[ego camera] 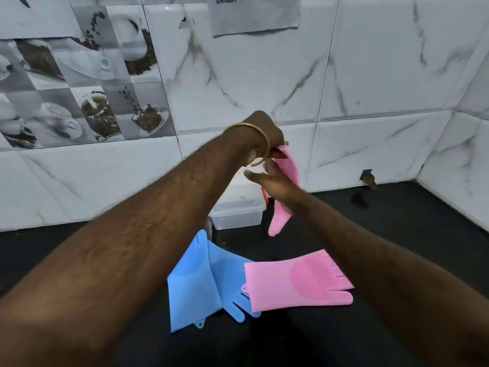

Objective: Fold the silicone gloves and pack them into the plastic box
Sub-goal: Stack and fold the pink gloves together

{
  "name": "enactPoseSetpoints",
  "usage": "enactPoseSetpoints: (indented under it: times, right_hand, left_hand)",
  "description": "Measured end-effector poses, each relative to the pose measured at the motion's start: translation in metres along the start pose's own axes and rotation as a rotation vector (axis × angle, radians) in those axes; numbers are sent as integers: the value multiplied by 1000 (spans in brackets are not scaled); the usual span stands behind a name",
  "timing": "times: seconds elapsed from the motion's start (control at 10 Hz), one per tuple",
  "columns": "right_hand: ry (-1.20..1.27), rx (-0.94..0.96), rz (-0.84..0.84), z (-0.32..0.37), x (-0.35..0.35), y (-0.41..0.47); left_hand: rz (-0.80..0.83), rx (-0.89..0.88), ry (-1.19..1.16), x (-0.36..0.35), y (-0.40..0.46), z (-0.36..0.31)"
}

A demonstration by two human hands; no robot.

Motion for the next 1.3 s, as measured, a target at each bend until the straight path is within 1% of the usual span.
enactPoseSetpoints:
  times: [0.1,0.2,0.3,0.4,0.5,0.6,0.7,0.8,0.9,1.0,1.1,1.2,1.3]
  right_hand:
    - [67,-183,-84,-40,30,-15]
    - [46,-207,-119,-72,53,-34]
    - [157,-243,-155,-106,73,-54]
    - [383,-335,-360,-135,98,-80]
    - [720,-341,-353,-159,100,-94]
    - [1008,-190,60,-132,90,-126]
    - [1487,193,-137,-135,113,-148]
    - [1057,-195,-527,-179,114,-163]
    - [1158,-382,-780,-209,123,-175]
    - [1171,-412,-796,-221,114,-171]
    - [1119,-431,-792,-233,112,-171]
    - [1085,-477,-756,-238,110,-172]
    - [1124,-480,-748,-245,107,-172]
  left_hand:
    - [44,3,-32,2,4,17]
    - [94,43,-116,-5,7,52]
    - [143,84,-262,-19,10,93]
    - [198,127,-461,-39,8,133]
    - [227,140,-475,-57,6,170]
    - [235,126,-315,-72,3,202]
    - [251,160,-308,-84,-1,232]
    - [274,194,-314,-97,-9,260]
    - [255,208,-228,-105,-16,282]
    - [251,221,-145,-111,-21,299]
    - [238,230,-64,-117,-25,312]
    - [201,225,53,-120,-27,323]
    - [189,224,141,-123,-29,331]
Point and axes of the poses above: each hand's wrist, its own y-axis towards the middle knuckle, its own x-axis out of the back of the hand, z = x × y, the point moved 7 cm from there along y, towards the middle knuckle, and after that the axes turned 9 degrees about x, right-handed, at the moved point
